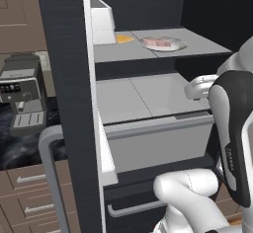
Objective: Retrieve the steak from the fridge and place it on the saucepan with marinade on the stove.
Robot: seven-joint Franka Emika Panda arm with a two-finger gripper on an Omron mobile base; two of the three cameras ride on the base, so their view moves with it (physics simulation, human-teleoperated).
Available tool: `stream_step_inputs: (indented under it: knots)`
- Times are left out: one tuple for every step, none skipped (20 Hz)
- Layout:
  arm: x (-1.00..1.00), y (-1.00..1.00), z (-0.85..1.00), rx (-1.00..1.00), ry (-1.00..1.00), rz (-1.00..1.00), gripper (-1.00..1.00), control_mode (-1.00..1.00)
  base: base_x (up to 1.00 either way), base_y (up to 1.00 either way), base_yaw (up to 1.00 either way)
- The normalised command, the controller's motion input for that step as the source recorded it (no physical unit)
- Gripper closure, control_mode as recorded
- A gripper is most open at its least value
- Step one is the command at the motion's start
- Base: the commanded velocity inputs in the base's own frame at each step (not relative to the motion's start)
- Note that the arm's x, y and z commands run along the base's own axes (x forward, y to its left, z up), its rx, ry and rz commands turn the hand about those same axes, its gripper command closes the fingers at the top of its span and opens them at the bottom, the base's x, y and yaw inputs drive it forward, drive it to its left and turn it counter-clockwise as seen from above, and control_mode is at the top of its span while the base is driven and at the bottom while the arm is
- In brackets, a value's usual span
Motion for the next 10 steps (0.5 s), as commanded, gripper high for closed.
stream_step_inputs:
  knots:
    - [0.00, 0.00, 0.00, 0.00, 0.00, 0.00, -1.00, 1.00, 0.34, -0.16, 0.00]
    - [0.00, 0.00, 0.00, 0.00, 0.00, 0.00, -1.00, 1.00, 0.22, -0.07, 0.00]
    - [0.00, 0.00, 0.00, 0.00, 0.00, 0.00, -1.00, 1.00, 0.28, -0.04, 0.00]
    - [0.00, 0.00, 0.00, 0.00, 0.00, 0.00, -1.00, 1.00, 0.26, -0.08, 0.00]
    - [0.00, 0.00, 0.00, 0.00, 0.00, 0.00, -1.00, 1.00, 0.08, -0.06, 0.00]
    - [0.00, 0.00, 0.00, 0.00, 0.00, 0.00, -1.00, 1.00, 0.00, 0.00, 0.00]
    - [0.00, 0.00, 0.00, 0.00, 0.00, 0.00, -1.00, 1.00, 0.00, 0.00, 0.00]
    - [0.00, 0.00, 0.00, 0.00, 0.00, 0.00, -1.00, -1.00, 0.00, 0.00, 0.00]
    - [0.00, 0.00, 0.00, 0.00, 0.00, 0.00, -1.00, -1.00, 0.00, 0.00, 0.00]
    - [0.00, 0.00, 0.00, 0.00, 0.00, 0.00, -1.00, -1.00, 0.00, 0.00, 0.00]
